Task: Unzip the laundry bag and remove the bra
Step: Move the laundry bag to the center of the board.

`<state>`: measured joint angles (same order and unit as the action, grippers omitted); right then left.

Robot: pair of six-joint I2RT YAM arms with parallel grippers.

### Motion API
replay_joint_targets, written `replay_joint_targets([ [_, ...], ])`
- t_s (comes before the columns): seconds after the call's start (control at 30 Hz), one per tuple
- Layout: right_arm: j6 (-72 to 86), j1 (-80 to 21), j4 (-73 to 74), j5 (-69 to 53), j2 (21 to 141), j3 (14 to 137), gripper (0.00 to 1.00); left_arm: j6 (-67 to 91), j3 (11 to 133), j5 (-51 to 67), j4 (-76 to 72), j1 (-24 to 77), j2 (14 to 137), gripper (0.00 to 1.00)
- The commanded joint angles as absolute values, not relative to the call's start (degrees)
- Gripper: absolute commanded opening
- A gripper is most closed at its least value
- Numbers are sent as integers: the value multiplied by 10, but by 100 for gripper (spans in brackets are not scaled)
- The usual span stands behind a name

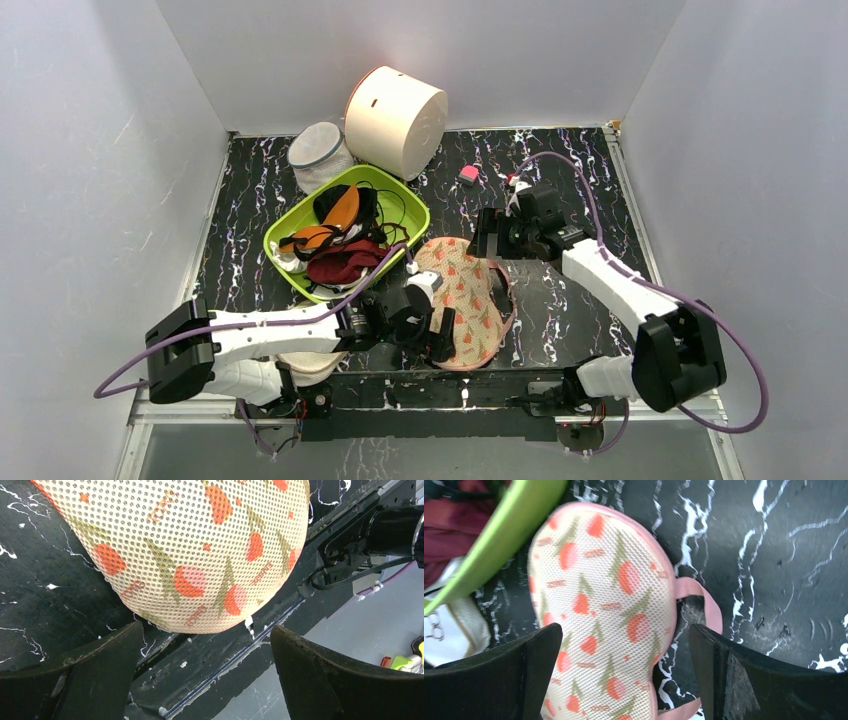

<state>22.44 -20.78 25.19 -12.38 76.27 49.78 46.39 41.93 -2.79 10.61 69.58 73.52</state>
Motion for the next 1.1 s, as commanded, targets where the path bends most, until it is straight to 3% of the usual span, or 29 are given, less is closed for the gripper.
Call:
replay_joint_targets([
  [0.0, 193, -210, 257, -163, 708, 517, 98, 483, 406, -57, 62, 700, 731, 98],
  [0.2, 194, -210, 299, -191, 623, 473, 98, 498, 394, -48, 31, 679, 764, 98],
  [0.5, 218, -209, 334, -201, 582, 463, 98, 463, 455, 16, -28, 593, 883, 57],
  [0.63, 240, -209, 324, -163, 592, 452, 98, 425, 536, 55, -31, 539, 950, 49],
  [0.87, 270, -182, 248, -157, 622, 406, 98, 357, 646, 37, 37, 520, 987, 50],
  [1.07, 236, -166, 245, -170, 653, 428, 95, 392, 491, 48, -5, 527, 858, 79],
])
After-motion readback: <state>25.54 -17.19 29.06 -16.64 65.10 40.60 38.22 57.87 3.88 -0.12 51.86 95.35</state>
